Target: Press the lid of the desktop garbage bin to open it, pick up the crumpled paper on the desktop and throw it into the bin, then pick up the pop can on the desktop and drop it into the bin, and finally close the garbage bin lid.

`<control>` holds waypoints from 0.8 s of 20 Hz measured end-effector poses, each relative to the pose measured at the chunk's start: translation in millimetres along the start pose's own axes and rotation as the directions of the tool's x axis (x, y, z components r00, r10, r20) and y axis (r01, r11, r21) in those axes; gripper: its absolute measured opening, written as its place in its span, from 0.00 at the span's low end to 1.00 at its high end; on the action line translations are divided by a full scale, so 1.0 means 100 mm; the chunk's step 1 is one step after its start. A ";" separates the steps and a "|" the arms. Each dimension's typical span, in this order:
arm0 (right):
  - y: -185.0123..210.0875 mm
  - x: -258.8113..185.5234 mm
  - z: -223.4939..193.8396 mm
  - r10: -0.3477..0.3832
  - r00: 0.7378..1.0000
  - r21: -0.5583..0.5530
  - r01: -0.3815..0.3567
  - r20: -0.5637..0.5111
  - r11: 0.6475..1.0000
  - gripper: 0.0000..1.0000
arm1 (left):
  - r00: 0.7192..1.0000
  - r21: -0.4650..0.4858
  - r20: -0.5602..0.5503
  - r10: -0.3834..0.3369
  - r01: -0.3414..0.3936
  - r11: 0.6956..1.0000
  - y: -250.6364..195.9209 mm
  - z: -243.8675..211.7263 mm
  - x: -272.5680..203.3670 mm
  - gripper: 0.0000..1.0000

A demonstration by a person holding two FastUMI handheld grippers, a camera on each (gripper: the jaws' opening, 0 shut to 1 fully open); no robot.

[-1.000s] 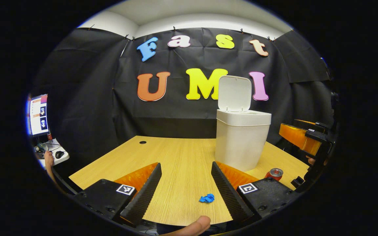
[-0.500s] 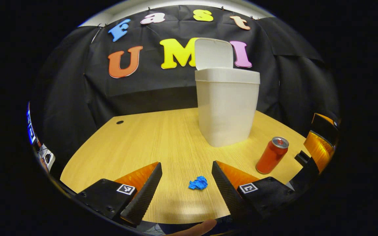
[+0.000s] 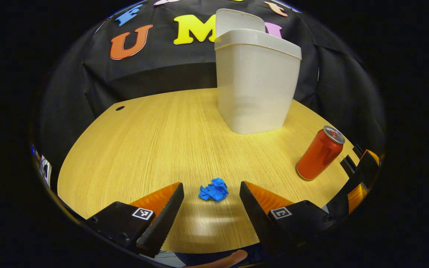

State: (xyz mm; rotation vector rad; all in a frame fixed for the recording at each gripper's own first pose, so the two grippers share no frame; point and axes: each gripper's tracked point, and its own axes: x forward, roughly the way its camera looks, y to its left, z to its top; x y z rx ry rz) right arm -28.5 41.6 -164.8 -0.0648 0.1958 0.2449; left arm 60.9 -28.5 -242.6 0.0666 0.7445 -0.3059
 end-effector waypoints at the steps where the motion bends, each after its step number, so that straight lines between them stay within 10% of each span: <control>1: 0.00 0.01 -0.06 0.008 1.000 0.013 -0.008 -0.017 1.000 0.95 | 1.000 -0.005 -0.021 -0.008 0.008 1.000 -0.01 -0.05 0.02 0.98; 16: -0.24 0.23 -0.55 -0.012 0.984 0.160 0.040 -0.177 0.986 0.95 | 1.000 0.026 -0.030 0.004 -0.003 1.000 0.01 -0.13 0.37 0.76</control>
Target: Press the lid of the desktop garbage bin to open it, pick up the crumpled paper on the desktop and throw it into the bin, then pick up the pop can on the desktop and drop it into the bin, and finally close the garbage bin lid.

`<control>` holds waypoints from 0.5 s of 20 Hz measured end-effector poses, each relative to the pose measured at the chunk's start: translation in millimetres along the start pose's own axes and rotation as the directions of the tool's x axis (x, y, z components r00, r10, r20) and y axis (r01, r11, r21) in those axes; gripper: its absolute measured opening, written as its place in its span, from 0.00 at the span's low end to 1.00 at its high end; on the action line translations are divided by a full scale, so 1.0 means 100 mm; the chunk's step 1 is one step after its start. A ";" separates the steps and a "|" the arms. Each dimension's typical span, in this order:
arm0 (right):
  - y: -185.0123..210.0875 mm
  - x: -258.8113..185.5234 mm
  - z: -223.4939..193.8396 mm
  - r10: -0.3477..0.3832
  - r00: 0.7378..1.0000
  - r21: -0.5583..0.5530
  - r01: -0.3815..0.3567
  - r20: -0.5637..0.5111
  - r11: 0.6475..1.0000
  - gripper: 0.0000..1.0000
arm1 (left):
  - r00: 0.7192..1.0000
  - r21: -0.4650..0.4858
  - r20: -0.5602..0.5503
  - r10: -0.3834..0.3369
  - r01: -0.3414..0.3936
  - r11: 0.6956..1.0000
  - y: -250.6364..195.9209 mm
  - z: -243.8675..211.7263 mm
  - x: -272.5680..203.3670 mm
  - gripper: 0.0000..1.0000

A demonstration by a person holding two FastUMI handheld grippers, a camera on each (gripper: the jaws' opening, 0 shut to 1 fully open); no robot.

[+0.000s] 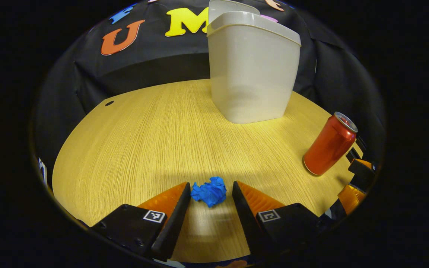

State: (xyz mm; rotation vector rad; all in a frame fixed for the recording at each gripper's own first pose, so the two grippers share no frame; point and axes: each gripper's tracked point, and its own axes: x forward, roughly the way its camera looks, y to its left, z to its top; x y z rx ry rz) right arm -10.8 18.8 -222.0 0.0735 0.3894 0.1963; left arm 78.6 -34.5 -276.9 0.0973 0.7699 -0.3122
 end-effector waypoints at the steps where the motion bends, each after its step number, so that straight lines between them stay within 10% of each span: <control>1: -0.02 0.01 -0.01 -0.007 1.000 -0.005 0.007 -0.003 1.000 0.95 | 1.000 -0.004 0.004 0.001 -0.001 1.000 0.03 0.00 0.00 0.70; 10: -0.08 0.09 0.01 -0.042 0.999 -0.060 0.044 0.020 0.997 0.94 | 0.999 -0.032 0.042 0.033 -0.031 0.999 0.17 0.09 -0.04 0.37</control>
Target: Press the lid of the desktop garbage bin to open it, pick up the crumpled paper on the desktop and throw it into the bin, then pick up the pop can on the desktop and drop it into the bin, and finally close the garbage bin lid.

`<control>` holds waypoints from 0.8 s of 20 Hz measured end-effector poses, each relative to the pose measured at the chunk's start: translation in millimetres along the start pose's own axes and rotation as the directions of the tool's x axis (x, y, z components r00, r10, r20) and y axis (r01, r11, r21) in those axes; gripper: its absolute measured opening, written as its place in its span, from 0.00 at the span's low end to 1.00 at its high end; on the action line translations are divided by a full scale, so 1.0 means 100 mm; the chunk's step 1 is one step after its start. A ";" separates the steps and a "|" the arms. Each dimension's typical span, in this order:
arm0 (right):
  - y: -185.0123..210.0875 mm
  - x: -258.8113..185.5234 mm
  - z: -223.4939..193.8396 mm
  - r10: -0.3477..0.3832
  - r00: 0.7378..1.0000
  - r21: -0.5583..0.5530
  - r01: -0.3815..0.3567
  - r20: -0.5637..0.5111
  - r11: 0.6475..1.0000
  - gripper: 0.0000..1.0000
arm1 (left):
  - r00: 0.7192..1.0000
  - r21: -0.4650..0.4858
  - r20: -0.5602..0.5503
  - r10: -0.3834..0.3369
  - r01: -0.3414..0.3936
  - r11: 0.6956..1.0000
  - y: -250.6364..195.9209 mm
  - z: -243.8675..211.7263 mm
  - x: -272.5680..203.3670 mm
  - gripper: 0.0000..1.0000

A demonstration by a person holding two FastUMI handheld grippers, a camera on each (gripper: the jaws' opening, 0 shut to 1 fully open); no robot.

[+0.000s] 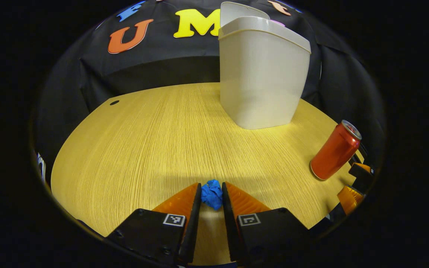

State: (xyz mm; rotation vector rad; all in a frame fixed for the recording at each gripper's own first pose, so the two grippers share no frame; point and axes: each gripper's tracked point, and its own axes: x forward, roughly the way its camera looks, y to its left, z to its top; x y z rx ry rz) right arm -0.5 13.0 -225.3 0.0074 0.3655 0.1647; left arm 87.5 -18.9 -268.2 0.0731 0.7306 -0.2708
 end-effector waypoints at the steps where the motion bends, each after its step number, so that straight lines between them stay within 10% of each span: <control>1: 0.00 0.03 0.01 -0.004 1.000 -0.006 0.004 0.004 1.000 0.95 | 1.000 0.012 0.013 0.005 -0.005 1.000 0.00 0.05 -0.05 0.37; 16: -0.09 0.59 0.33 -0.141 0.985 -0.073 0.149 0.097 0.986 0.94 | 0.967 0.017 0.251 0.033 -0.039 0.999 0.01 0.59 -0.69 0.37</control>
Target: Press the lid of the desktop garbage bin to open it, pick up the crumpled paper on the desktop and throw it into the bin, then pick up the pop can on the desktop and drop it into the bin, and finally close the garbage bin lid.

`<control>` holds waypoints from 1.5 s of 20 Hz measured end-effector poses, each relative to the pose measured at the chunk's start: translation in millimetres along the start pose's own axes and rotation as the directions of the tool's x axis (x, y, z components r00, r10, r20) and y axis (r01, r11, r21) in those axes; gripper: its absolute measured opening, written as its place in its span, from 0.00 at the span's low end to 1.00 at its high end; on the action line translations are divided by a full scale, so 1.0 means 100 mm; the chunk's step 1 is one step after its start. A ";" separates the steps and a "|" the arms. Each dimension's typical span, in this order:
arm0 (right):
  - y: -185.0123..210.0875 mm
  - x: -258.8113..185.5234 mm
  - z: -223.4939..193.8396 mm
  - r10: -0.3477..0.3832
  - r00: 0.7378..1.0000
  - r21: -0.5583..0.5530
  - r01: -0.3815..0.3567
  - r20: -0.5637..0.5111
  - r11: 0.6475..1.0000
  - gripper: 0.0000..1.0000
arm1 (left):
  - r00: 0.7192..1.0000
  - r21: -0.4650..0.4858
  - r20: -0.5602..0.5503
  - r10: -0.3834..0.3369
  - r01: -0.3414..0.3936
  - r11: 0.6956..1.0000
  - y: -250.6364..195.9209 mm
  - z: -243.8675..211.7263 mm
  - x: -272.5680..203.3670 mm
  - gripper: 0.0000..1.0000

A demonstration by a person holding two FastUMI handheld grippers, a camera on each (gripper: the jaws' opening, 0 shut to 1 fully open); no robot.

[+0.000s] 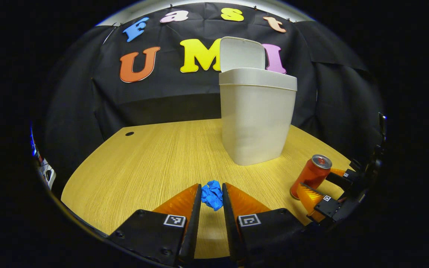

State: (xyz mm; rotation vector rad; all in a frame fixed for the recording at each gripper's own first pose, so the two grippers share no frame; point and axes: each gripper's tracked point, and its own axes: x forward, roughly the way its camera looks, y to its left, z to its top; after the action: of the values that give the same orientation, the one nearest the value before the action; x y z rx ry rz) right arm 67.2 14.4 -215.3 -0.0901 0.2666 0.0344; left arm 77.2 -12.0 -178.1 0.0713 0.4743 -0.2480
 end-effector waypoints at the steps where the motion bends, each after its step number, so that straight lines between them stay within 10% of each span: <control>1: -0.02 0.01 -0.01 -0.009 1.000 0.004 0.009 -0.003 1.000 0.92 | 1.000 0.003 0.007 0.004 -0.004 1.000 -0.01 0.02 -0.01 0.37; 18: -0.40 -1.02 1.89 0.070 0.964 0.064 -0.089 0.255 0.994 0.78 | 0.957 -0.119 0.229 0.178 -0.154 0.981 0.06 0.68 -0.68 0.37; 30: -0.93 -1.10 1.71 0.134 0.970 0.063 -0.149 0.205 0.987 0.78 | 0.901 -0.110 0.333 0.277 -0.255 0.961 -0.03 2.10 -0.48 0.37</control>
State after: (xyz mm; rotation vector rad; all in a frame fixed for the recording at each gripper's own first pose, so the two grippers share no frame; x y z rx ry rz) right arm 10.2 -64.7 -14.1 0.0104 0.0721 0.1743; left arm 128.5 -30.4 30.1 0.0287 0.1167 0.0269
